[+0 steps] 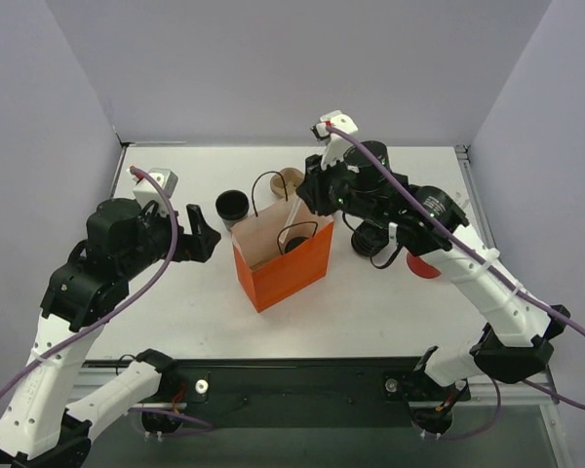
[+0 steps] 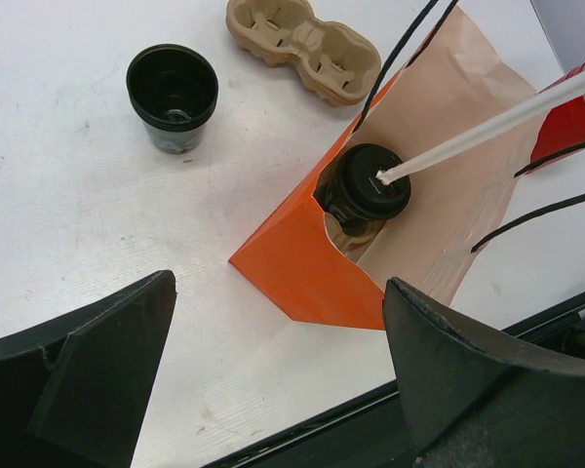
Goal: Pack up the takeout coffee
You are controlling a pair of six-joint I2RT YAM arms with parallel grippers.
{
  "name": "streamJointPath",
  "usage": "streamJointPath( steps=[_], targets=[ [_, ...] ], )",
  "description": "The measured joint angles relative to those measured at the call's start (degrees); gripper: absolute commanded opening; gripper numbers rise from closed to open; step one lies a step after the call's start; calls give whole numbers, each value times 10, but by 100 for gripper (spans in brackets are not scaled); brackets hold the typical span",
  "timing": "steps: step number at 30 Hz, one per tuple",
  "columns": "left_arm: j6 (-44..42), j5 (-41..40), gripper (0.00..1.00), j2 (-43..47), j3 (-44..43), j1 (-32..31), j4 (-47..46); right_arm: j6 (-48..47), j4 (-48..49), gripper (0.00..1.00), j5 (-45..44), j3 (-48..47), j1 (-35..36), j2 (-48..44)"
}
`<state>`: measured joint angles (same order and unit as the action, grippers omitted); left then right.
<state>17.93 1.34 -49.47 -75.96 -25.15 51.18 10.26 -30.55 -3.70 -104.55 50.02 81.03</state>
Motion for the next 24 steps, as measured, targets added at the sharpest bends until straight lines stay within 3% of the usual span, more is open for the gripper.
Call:
streamJointPath(
  steps=[4, 7, 8, 14, 24],
  targets=[
    [4, 0, 97, 1, 0, 0, -1, 34, 11, 52, 10, 40, 0, -2],
    [5, 0, 97, 2, 0, 0, -7, 53, 11, 92, 4, 60, -5, -14],
    [5, 0, 97, 2, 0, 0, -10, 59, 9, 100, 0, 62, -7, -21],
    [5, 4, 97, 17, 6, 0, -53, 103, -30, 100, -51, 72, -23, -87],
    [26, 22, 97, 118, 79, 0, -170, 234, -102, 100, -98, 166, -24, -216]
  ],
)
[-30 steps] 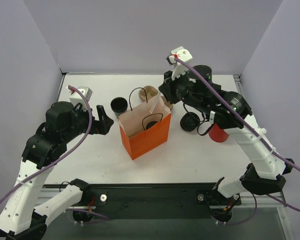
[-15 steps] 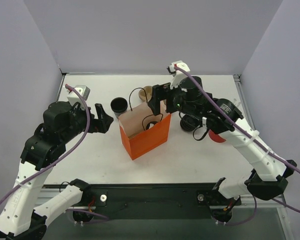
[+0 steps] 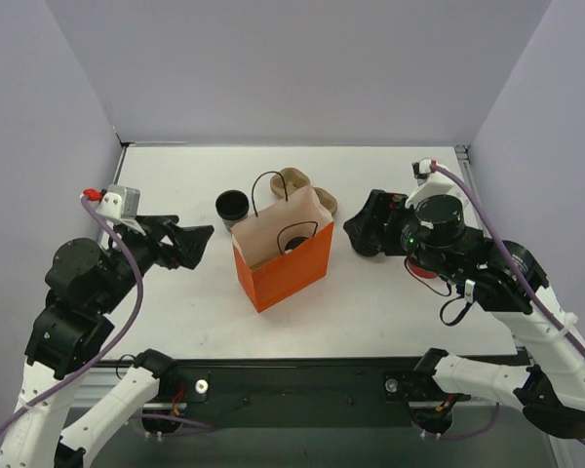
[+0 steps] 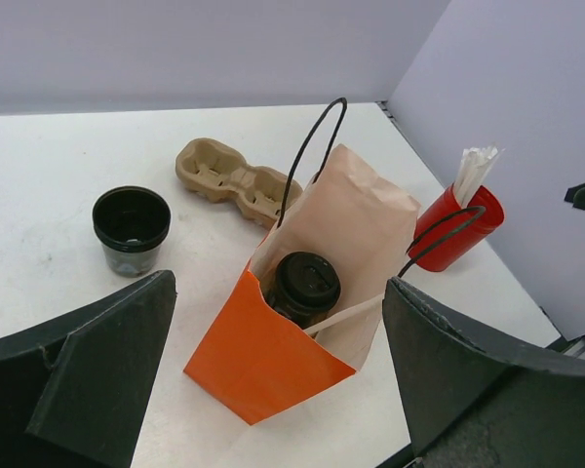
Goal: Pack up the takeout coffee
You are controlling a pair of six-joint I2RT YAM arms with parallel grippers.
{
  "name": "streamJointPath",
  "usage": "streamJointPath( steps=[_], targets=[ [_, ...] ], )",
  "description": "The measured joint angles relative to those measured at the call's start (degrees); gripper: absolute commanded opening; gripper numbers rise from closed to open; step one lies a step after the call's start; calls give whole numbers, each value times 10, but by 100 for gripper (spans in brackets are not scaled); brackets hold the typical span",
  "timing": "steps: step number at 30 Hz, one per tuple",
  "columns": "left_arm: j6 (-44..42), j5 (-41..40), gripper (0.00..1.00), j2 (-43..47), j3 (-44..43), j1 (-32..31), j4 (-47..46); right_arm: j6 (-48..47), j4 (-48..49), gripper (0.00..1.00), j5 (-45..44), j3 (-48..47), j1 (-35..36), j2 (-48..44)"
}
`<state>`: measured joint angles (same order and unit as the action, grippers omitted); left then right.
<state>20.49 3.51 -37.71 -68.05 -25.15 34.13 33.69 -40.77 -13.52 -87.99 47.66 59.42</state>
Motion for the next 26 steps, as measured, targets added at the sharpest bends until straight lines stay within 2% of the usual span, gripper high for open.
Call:
streamJointPath(
  steps=[7, 26],
  targets=[
    [26, 10, 97, 43, 57, 0, -37, 56, -38, 100, -31, 76, 0, -62],
    [44, 28, 97, 49, 70, 0, -40, 61, -41, 100, -58, 76, 0, -84]
  ],
)
